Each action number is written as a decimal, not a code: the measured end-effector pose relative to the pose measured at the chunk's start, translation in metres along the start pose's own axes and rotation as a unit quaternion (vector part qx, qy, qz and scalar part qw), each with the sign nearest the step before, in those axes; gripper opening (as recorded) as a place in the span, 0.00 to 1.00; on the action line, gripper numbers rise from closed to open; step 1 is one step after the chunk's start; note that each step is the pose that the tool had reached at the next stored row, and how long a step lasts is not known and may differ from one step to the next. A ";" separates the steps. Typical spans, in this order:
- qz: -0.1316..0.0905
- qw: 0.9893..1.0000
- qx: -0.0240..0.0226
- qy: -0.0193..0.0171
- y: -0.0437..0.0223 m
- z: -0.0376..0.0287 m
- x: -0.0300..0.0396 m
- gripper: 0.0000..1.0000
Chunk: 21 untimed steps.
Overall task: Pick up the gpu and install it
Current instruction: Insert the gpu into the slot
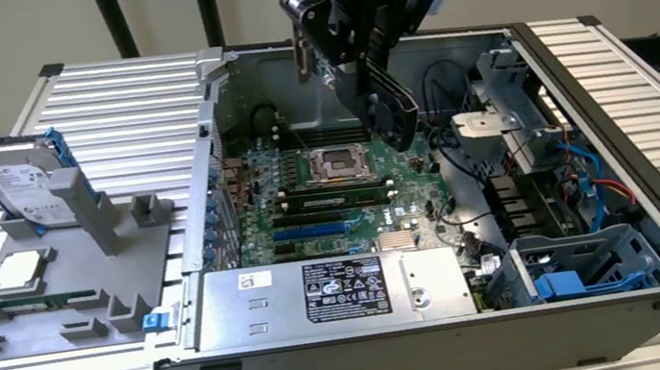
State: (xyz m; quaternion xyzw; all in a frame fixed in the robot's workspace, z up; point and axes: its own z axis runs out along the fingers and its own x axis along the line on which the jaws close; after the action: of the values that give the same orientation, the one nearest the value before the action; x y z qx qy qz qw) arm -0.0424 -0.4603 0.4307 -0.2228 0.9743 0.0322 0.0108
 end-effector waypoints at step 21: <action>-0.010 1.000 0.000 0.001 0.0000 0.0000 0.0000 0.00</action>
State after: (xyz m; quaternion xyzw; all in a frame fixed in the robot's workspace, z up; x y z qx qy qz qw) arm -0.0424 -0.4603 0.4306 -0.2329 0.9719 0.0323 0.0105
